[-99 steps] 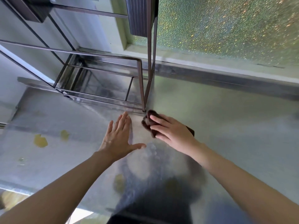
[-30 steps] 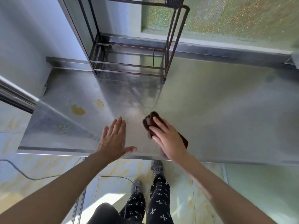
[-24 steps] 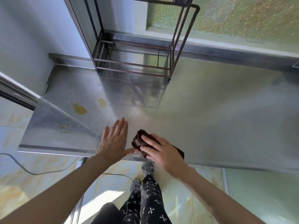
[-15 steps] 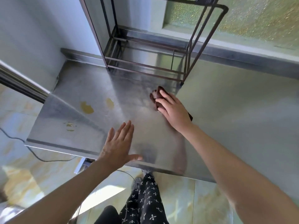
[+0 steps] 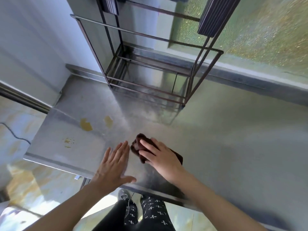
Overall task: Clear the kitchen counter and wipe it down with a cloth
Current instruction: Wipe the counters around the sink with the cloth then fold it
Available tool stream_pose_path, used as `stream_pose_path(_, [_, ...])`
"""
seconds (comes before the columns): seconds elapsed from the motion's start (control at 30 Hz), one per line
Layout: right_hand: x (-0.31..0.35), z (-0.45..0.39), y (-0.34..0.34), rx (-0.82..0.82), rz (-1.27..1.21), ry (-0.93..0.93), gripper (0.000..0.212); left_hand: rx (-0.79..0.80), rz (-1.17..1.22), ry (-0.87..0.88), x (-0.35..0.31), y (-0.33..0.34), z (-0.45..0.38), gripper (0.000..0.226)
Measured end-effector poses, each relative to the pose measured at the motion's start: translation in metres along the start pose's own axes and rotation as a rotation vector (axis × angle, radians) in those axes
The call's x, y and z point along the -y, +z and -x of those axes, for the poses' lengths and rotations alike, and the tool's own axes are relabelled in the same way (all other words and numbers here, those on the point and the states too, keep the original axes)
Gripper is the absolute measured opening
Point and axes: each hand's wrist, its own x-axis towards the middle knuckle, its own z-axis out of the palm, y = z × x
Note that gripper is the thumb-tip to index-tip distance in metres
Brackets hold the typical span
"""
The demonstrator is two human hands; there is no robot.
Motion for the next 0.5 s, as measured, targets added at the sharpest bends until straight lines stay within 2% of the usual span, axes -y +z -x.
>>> stream_pose_path(0.07, [-0.018,-0.02,-0.006,-0.013,-0.007,0.021,0.028,-0.029,0.011,0.005,0.0,-0.003,-0.002,0.107])
stream_pose_path(0.17, [-0.046,-0.058,-0.015,-0.09,-0.077,0.146,0.03,-0.106,0.016,-0.013,0.002,-0.011,-0.009,0.097])
stream_pose_path(0.23, [-0.055,-0.073,-0.018,-0.079,-0.111,0.219,0.024,-0.157,-0.011,-0.031,0.004,-0.016,-0.016,0.094])
stream_pose_path(0.43, [-0.024,-0.061,-0.018,-0.045,-0.14,0.357,0.032,-0.202,-0.05,-0.042,0.009,-0.023,-0.022,0.091])
stream_pose_path(0.5, [-0.002,-0.044,-0.013,-0.025,-0.109,0.31,0.034,-0.213,-0.022,-0.035,0.017,-0.024,-0.019,0.088])
